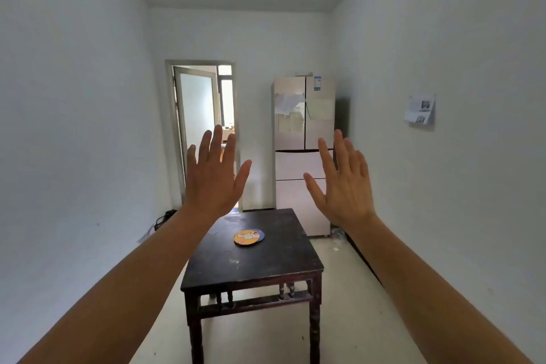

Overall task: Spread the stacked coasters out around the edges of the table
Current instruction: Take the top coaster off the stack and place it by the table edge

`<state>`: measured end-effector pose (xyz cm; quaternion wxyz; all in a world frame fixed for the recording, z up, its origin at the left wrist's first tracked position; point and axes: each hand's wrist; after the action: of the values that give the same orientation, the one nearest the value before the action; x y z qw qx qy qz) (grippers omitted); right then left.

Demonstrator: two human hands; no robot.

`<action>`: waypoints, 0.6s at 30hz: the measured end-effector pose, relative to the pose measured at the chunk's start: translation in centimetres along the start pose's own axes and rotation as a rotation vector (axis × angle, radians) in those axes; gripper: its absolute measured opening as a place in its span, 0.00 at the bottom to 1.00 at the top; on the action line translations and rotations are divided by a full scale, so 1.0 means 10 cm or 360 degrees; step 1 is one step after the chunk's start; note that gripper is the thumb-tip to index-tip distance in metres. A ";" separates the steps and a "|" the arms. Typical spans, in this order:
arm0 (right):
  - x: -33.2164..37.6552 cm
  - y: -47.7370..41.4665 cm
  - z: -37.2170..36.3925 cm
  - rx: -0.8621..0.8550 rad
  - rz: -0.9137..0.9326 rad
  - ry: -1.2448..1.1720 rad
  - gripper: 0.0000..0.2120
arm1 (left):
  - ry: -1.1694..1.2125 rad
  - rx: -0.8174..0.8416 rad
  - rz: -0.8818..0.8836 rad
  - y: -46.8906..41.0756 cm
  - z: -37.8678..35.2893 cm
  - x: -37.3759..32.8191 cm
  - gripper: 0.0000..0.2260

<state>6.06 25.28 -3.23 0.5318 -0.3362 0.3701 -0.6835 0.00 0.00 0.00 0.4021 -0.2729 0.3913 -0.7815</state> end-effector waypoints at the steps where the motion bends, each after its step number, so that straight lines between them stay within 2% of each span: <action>1: -0.02 0.00 -0.06 0.0023 -0.0009 -0.0023 0.36 | 0.0009 0.0042 0.0034 -0.01 -0.09 -0.01 0.29; 5: -0.07 0.09 -0.58 0.0126 -0.0091 -0.0012 0.35 | -0.0020 0.0130 0.0080 0.04 -0.62 0.08 0.30; 13: 0.14 0.08 -2.04 0.0418 -0.0037 -0.0084 0.34 | 0.0072 0.0356 0.0232 0.10 -2.08 0.60 0.29; 18: 0.36 0.05 -3.12 0.0780 -0.0089 -0.0039 0.34 | 0.0176 0.0661 0.0270 0.19 -3.07 1.11 0.30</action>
<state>-21.04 26.28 -19.04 0.5827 -0.2157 0.1774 -0.7632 -27.83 1.99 -17.02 0.4918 -0.1071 0.2652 -0.8224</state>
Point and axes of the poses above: each hand's wrist, its own y-axis away from the middle knuckle, its own z-axis out of the back of the hand, x = y × z, and after that the axes turned 6 degrees about -z, right-handed
